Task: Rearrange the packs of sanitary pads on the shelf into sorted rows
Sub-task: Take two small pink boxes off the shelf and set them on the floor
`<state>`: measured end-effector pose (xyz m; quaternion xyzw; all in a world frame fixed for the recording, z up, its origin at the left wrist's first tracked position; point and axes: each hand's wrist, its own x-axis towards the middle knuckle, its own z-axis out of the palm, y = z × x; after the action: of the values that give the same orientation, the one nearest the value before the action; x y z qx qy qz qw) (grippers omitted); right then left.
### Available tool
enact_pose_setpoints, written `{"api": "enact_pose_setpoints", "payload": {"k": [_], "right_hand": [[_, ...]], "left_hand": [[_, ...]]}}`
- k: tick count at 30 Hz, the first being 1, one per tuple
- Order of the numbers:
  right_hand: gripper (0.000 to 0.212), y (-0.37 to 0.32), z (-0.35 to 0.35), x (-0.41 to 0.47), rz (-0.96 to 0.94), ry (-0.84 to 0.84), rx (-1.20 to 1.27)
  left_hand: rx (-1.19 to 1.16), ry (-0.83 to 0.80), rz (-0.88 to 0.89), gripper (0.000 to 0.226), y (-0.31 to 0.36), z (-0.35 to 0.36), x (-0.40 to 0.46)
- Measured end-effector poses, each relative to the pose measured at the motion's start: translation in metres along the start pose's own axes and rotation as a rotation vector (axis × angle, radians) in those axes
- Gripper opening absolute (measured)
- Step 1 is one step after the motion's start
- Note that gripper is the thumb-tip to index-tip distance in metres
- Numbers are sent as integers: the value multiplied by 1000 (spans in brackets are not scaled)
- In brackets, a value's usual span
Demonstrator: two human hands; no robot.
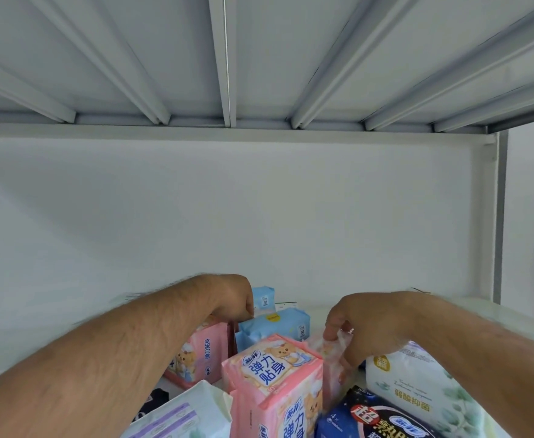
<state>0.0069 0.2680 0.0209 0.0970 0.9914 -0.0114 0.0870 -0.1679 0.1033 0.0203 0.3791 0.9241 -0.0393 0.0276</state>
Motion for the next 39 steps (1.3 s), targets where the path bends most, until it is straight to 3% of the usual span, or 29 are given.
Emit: {"api": "enact_pose_setpoints", "payload": {"k": [15,20,26,39], "right_hand": [[54,4,12,24,63,-32,-61],[85,5,14,27,21,-27,-159],[74,5,6,19,-6,7,-135],[68,6,-33,-40,-66,346,-18]], "left_hand": [[-113,-8,-1,37,-9,0,6],[-235,163,-2,35,-19,-9,5],[-327,356,32,37,-24,-28,-6],[-395,708,51,28,-17,-60,-81]]}}
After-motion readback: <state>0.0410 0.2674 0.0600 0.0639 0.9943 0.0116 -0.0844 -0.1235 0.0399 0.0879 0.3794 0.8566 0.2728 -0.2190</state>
